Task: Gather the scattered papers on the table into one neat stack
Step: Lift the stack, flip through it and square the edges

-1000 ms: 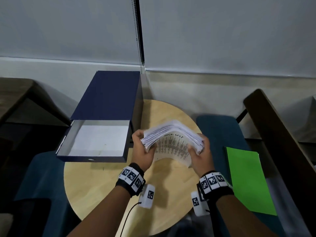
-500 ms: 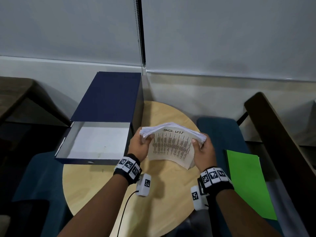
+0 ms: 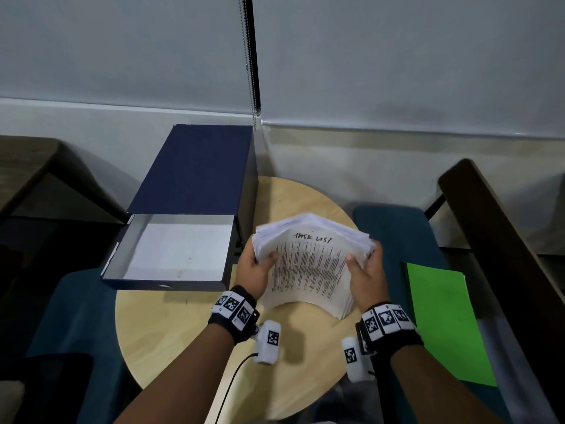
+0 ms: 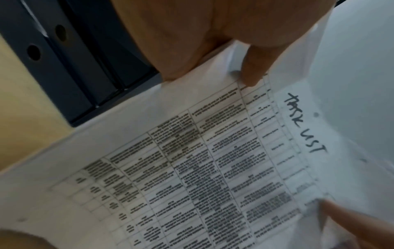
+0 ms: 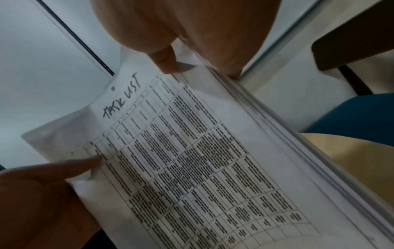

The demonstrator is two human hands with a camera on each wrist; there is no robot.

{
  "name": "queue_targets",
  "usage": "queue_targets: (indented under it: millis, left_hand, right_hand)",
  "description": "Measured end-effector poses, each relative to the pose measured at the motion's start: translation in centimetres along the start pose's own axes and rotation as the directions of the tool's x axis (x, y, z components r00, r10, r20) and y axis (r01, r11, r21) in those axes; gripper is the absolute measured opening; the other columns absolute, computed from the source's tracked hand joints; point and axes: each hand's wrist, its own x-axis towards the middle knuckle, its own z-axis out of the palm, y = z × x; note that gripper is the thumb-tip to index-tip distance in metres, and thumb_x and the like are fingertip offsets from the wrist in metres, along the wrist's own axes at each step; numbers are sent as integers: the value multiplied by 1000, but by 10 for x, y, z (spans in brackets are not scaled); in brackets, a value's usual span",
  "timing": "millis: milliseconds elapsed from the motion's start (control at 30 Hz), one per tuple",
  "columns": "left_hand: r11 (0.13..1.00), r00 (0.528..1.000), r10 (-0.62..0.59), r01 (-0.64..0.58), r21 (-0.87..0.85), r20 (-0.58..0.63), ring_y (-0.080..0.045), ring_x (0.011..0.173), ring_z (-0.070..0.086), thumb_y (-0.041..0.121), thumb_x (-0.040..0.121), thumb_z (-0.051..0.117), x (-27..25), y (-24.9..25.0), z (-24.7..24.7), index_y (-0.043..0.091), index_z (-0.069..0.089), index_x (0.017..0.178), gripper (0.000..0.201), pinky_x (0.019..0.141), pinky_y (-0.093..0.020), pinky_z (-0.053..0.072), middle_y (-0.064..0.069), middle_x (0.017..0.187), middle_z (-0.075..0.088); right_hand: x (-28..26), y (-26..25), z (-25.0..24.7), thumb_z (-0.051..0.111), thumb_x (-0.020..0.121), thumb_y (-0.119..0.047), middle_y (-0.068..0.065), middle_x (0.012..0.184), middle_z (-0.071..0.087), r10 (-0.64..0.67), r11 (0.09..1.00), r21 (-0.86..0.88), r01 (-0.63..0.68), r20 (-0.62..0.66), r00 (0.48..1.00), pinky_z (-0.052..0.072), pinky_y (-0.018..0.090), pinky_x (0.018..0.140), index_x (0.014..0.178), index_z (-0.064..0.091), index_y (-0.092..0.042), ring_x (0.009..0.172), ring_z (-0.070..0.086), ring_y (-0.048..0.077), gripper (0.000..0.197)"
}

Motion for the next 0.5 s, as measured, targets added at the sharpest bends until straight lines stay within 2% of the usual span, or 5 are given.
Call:
queue_targets:
  millis: [133, 200, 267, 333, 500]
  left_hand:
    - [996, 993, -91, 91, 6, 81, -12, 89, 62, -15, 65, 60, -9, -6, -2, 9, 58, 101, 44, 67, -13, 50, -1, 94, 64]
    - [995, 990, -100, 101, -4, 97, 3, 74, 61, -8, 55, 58, -8, -5, 0, 14, 57, 96, 46, 62, -14, 50, 2, 88, 61]
    - [993, 988, -113, 110, 30, 103, 9, 71, 60, -2, 51, 58, -4, -11, -2, 19, 59, 95, 48, 65, -17, 49, 4, 88, 63]
    - [989, 983, -149, 146, 38, 105, 1, 88, 64, -2, 52, 62, -3, -13, -4, 21, 63, 102, 54, 71, -20, 48, 4, 97, 68]
    - [973, 974, -220, 215, 80, 54, -26, 92, 62, -14, 77, 58, -2, -11, 2, 19, 66, 93, 37, 83, -37, 51, -1, 95, 69]
  right_hand:
    - [-8, 15, -10, 54, 79, 17, 3, 122, 62, 51, 994, 93, -54, 29, 998, 49, 32, 90, 122, 40, -28, 110, 61, 22, 64]
    - [-3, 18, -10, 53, 73, 23, 0, 123, 63, 13, 992, 122, -18, 43, 999, 49, 25, 90, 122, 43, -20, 115, 60, 20, 66]
    - [2, 18, -7, 51, 72, 24, 1, 113, 65, 33, 994, 105, -40, 61, 998, 50, 28, 85, 117, 45, -32, 107, 63, 22, 72]
    - [8, 20, -6, 48, 73, 22, 4, 110, 65, 76, 992, 96, -82, 64, 995, 50, 33, 84, 113, 44, -41, 103, 64, 20, 75]
    - [11, 33, -1, 60, 89, -14, 1, 109, 66, 85, 981, -175, -79, 28, 996, 48, 32, 89, 136, 43, -18, 105, 64, 25, 50]
